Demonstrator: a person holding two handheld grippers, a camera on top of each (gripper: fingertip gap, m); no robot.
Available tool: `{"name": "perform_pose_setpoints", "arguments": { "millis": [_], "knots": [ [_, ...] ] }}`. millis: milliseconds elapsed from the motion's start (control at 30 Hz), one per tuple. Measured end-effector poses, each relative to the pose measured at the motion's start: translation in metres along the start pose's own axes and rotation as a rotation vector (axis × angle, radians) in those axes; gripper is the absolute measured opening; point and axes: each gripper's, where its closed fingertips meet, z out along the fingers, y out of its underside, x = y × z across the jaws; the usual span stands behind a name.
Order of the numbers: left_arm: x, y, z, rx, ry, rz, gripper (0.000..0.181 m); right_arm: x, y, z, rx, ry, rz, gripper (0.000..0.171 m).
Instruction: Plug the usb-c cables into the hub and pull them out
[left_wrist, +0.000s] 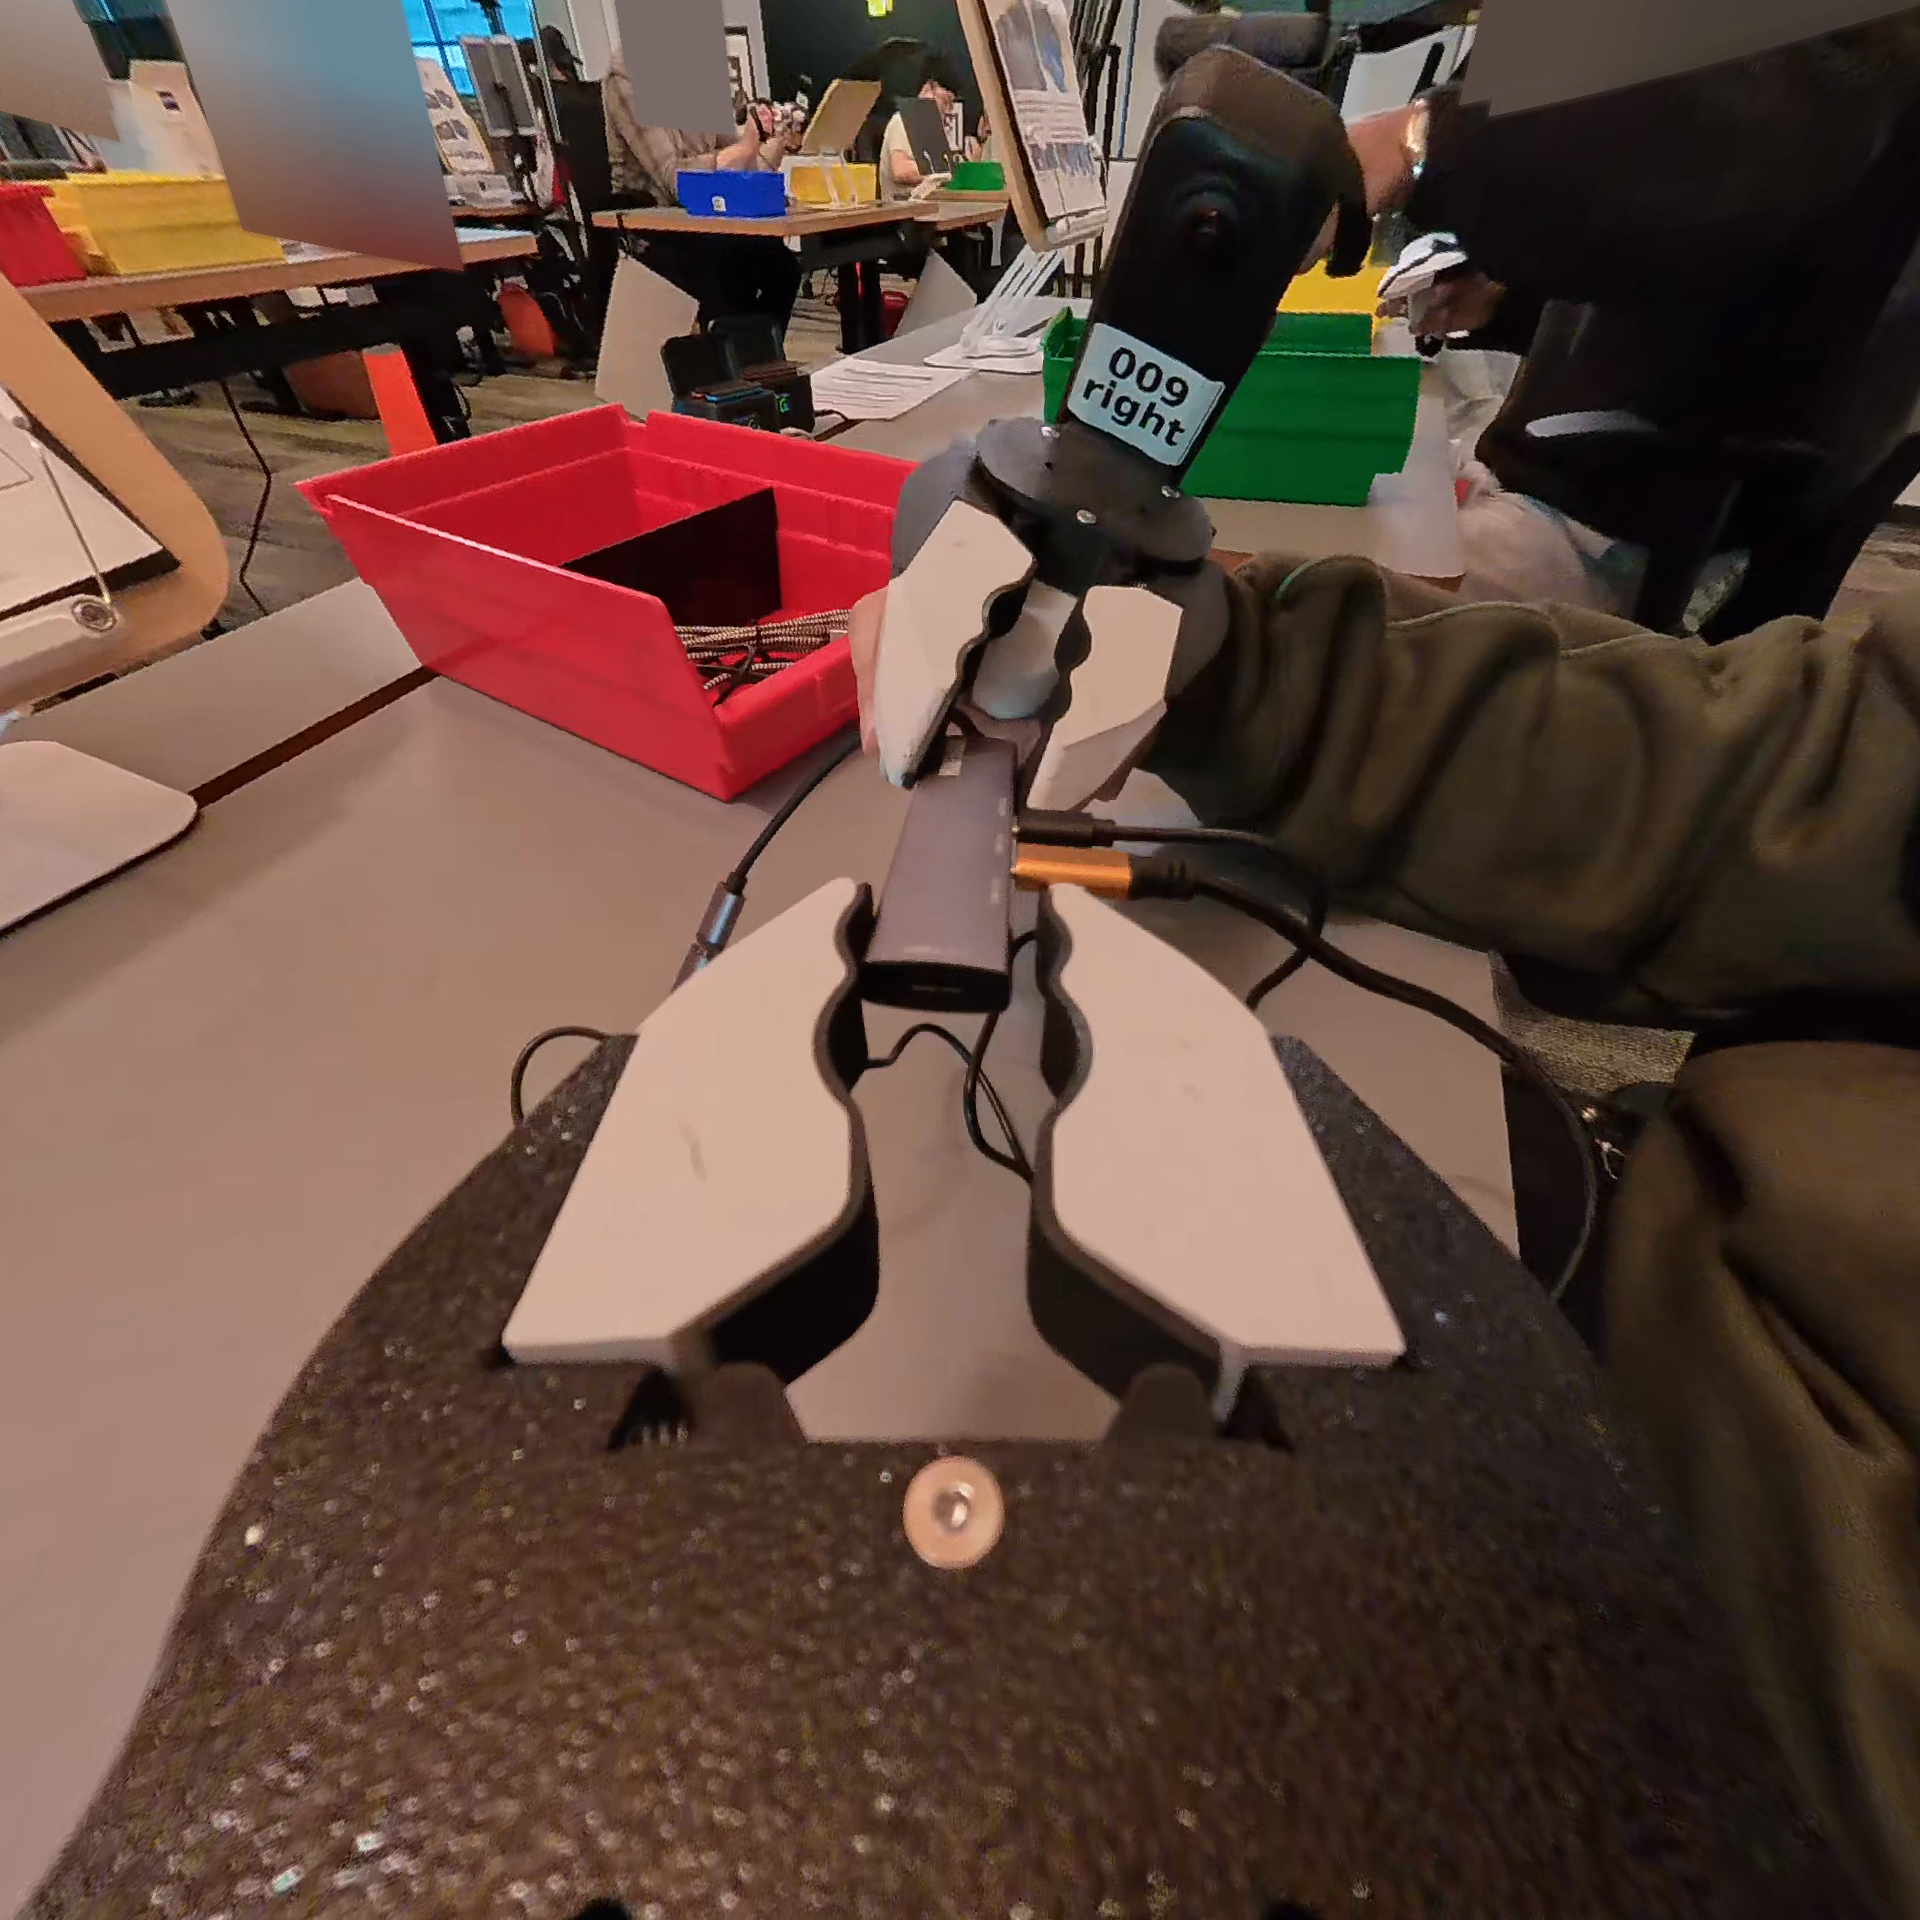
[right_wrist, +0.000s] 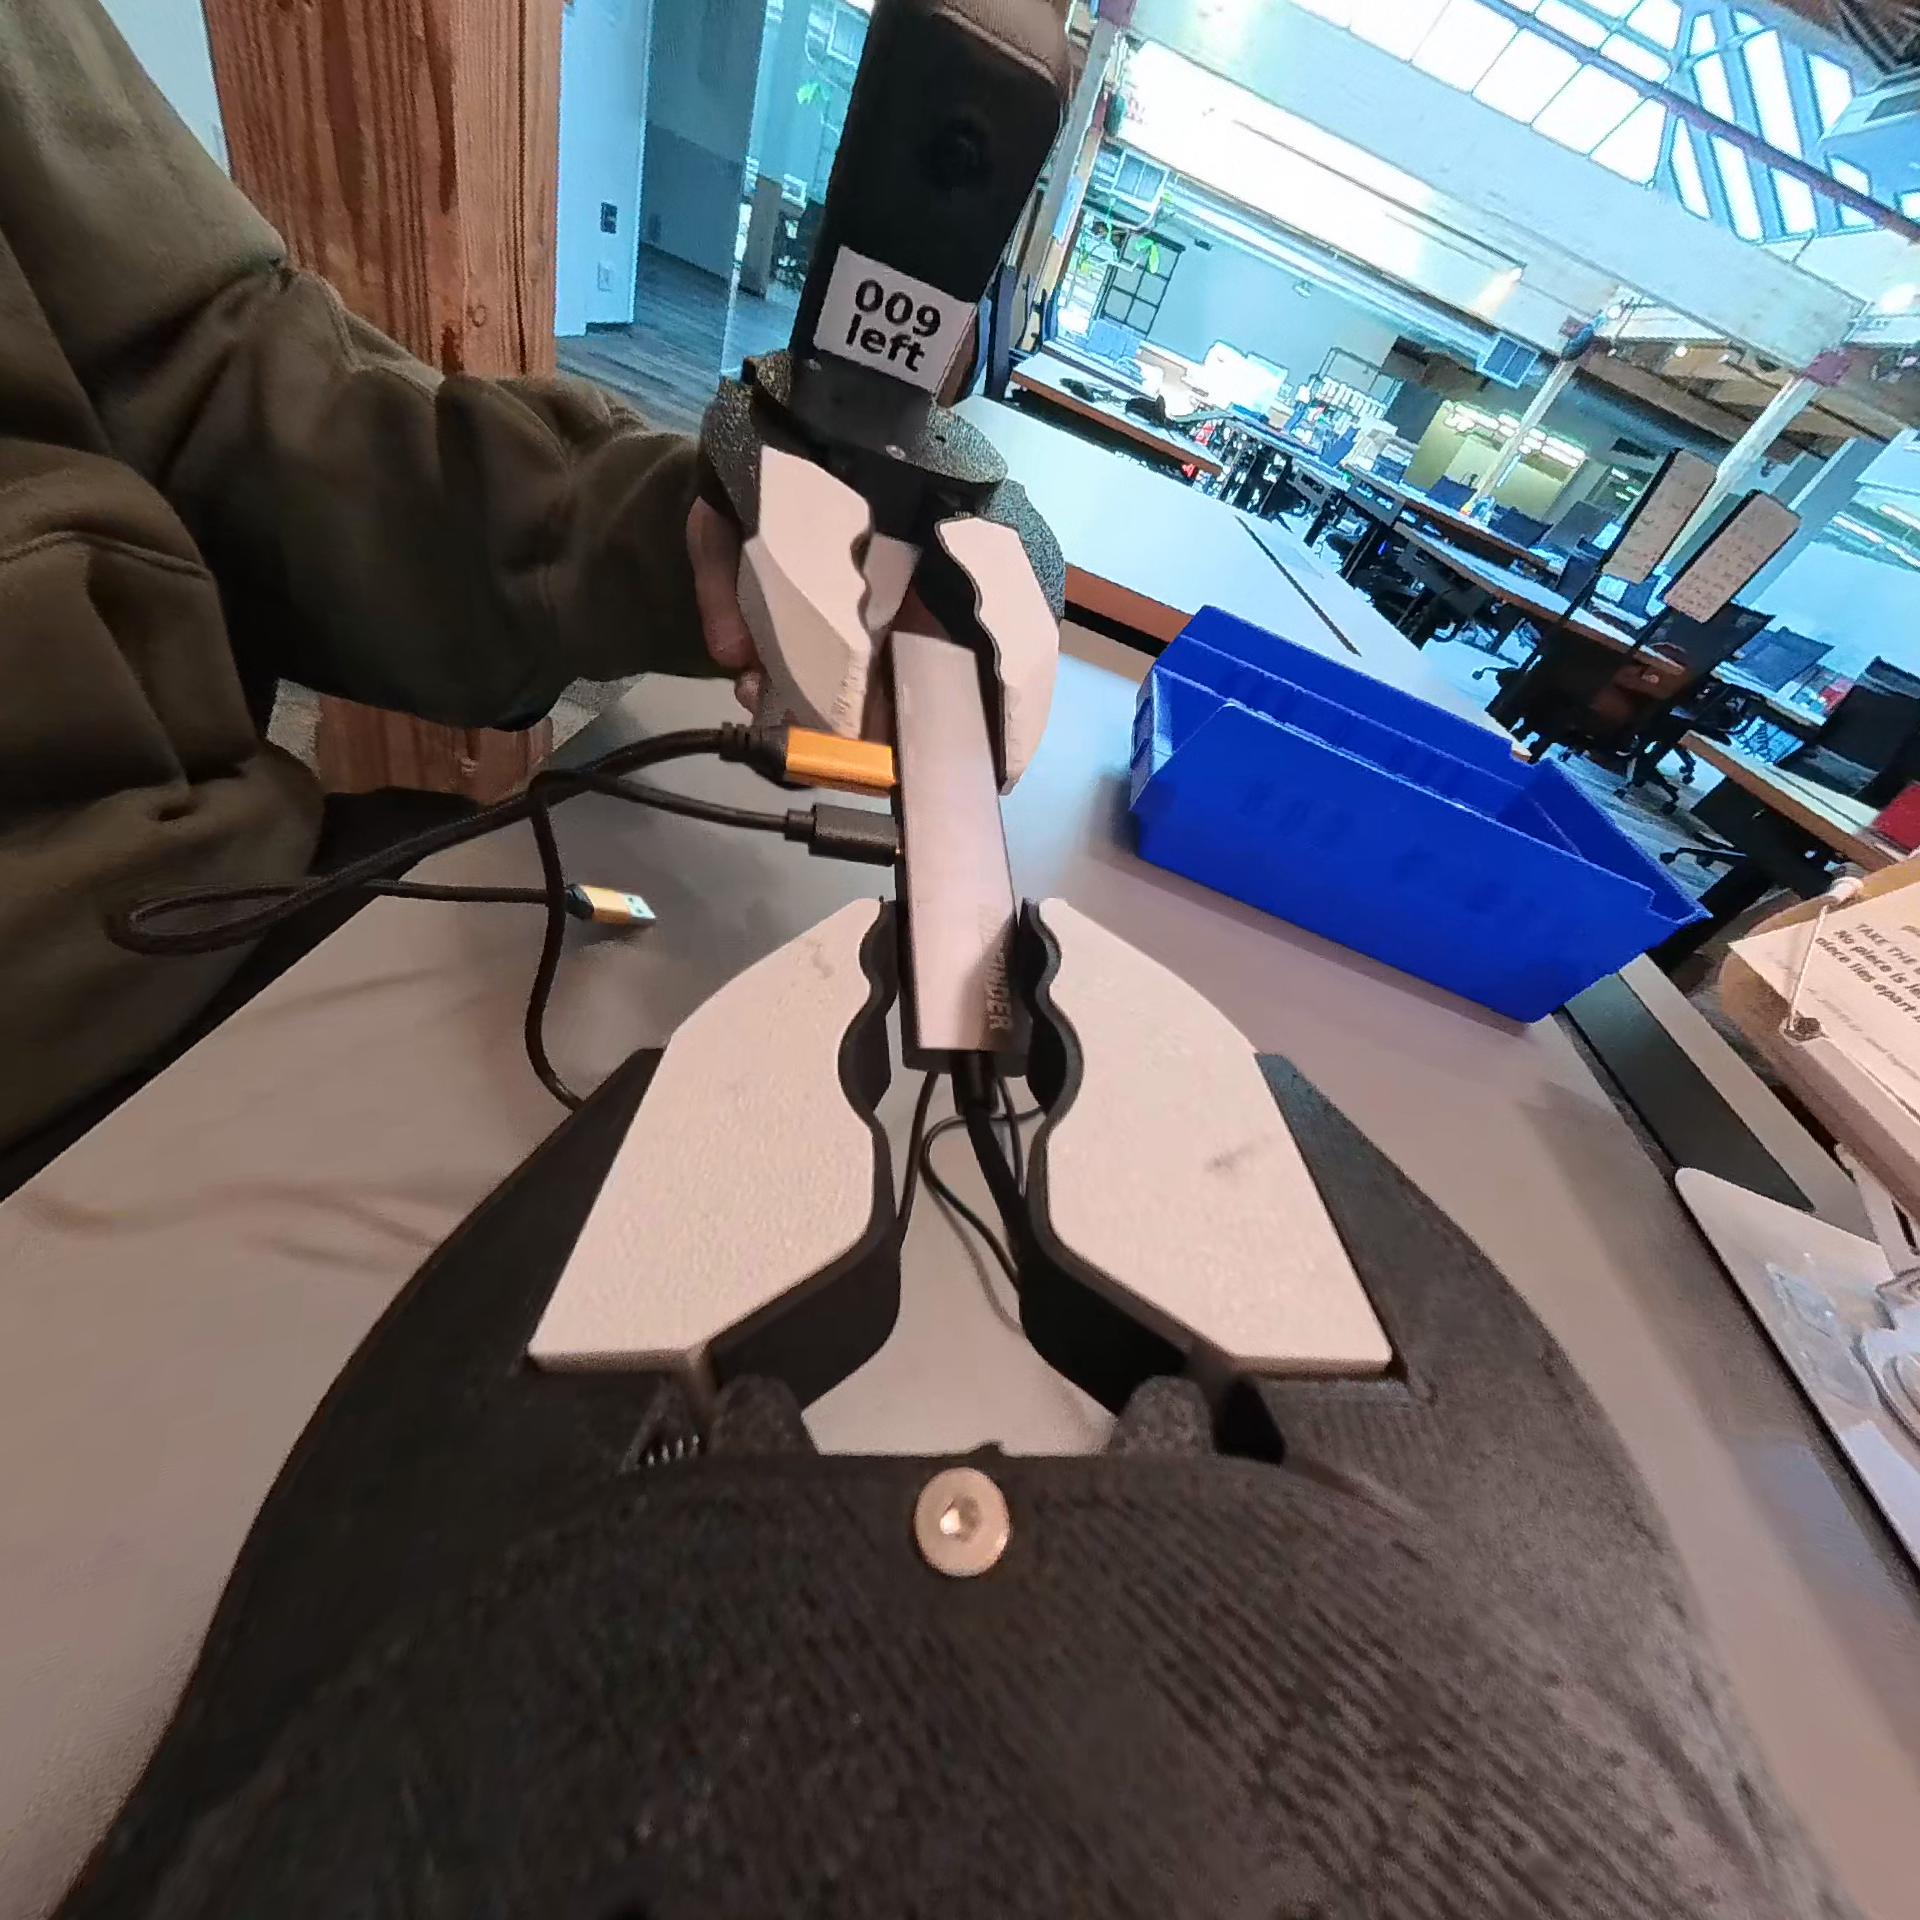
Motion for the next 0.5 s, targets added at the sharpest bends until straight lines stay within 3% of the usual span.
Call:
{"name": "perform_pose_setpoints", "arguments": {
  "millis": [167,233,400,500],
  "knots": [
    [-0.006,0.002,0.0,-0.001,-0.057,0.039,0.024,0.001,0.002,0.0,-0.013,0.01,0.003,0.023],
    [-0.014,-0.001,0.0,0.024,-0.126,0.068,0.024,0.014,0.002,0.001,-0.013,0.09,0.031,0.027],
    [-0.032,-0.002,0.0,0.035,-0.357,0.239,0.024,0.057,-0.006,0.002,0.007,0.376,0.179,0.072],
    [-0.054,-0.002,-0.014,0.044,-0.575,0.288,0.024,0.075,-0.015,-0.009,-0.032,0.548,0.097,0.077]
  ]
}}
